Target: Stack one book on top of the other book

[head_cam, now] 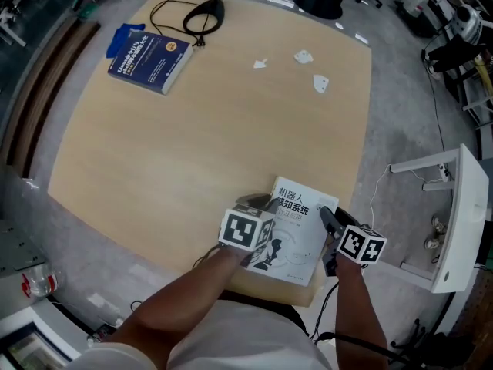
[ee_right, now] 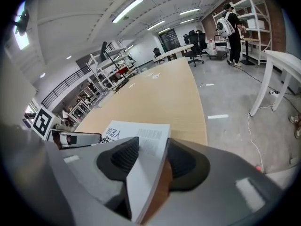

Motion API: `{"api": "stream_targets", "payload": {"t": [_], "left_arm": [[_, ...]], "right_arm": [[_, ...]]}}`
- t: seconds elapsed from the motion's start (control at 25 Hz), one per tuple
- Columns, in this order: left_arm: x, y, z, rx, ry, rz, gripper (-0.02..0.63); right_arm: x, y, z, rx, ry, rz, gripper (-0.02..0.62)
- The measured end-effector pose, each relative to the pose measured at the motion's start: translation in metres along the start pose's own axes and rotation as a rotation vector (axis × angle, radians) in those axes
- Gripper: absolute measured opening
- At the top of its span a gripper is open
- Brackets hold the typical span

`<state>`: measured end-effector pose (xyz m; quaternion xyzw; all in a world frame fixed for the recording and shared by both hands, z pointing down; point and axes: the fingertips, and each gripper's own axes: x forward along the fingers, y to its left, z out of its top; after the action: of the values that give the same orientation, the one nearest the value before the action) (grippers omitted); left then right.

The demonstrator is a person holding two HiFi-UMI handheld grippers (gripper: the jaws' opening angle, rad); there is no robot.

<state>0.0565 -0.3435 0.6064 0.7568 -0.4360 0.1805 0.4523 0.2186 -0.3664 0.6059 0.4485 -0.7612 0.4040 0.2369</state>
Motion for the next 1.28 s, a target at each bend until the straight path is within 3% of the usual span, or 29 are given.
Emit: {"api": "stream_targets", "payload": {"t": [0.52, 0.88, 1.08, 1.2, 1.28], "left_arm": [[0.001, 0.001, -0.001, -0.069, -0.008, -0.039, 0.075], [0.002, -0.005, -0.004, 0.048, 0.008, 0.001, 0.075], [0.002, -0.003, -0.005, 0.048, 0.028, 0.026, 0.1], [0.001, -0.001, -0.003, 0.016, 0.045, 0.026, 0.094], [-0.001, 0.001, -0.002, -0.024, 0.048, 0.014, 0.094]], "right_arm": [[0.0, 0.003, 0.001, -0.062, 0.014, -0.024, 0.192], [-0.006, 0.003, -0.004, -0.044, 0.03, -0.007, 0.209], [-0.005, 0.004, -0.015, 0.007, 0.047, 0.012, 0.222], [-0.002, 0.007, -0.014, 0.016, 0.055, 0.033, 0.228], [-0.001, 0.011, -0.014, 0.026, 0.056, 0.054, 0.271]]}}
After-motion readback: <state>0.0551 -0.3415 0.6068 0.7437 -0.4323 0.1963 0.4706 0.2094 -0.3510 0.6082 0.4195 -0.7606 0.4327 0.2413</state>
